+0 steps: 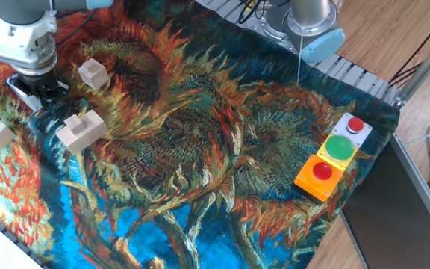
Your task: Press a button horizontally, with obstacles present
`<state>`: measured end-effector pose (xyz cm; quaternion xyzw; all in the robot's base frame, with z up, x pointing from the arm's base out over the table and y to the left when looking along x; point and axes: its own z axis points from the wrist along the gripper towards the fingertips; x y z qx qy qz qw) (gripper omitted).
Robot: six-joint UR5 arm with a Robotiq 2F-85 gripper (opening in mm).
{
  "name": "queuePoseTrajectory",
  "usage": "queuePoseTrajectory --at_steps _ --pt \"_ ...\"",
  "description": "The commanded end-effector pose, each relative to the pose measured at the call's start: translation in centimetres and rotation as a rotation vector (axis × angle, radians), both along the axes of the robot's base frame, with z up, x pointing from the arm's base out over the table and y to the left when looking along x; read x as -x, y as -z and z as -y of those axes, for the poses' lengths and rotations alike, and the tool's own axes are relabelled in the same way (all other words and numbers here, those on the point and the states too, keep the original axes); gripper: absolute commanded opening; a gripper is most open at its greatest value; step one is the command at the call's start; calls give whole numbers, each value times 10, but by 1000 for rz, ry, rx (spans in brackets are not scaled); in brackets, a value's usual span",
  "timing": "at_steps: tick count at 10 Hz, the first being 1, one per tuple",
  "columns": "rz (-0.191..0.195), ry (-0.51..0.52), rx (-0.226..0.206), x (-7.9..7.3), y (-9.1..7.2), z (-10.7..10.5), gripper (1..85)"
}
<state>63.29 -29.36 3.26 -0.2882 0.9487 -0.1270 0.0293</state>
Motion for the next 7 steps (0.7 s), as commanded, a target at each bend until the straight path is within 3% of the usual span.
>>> queuePoseTrajectory --at_steps 1,3,7 --pt "-1 12 -14 2 -5 -9 13" --pt "-3 19 -30 4 -12 -15 13" --pt "-35 32 -80 13 -9 -27 13"
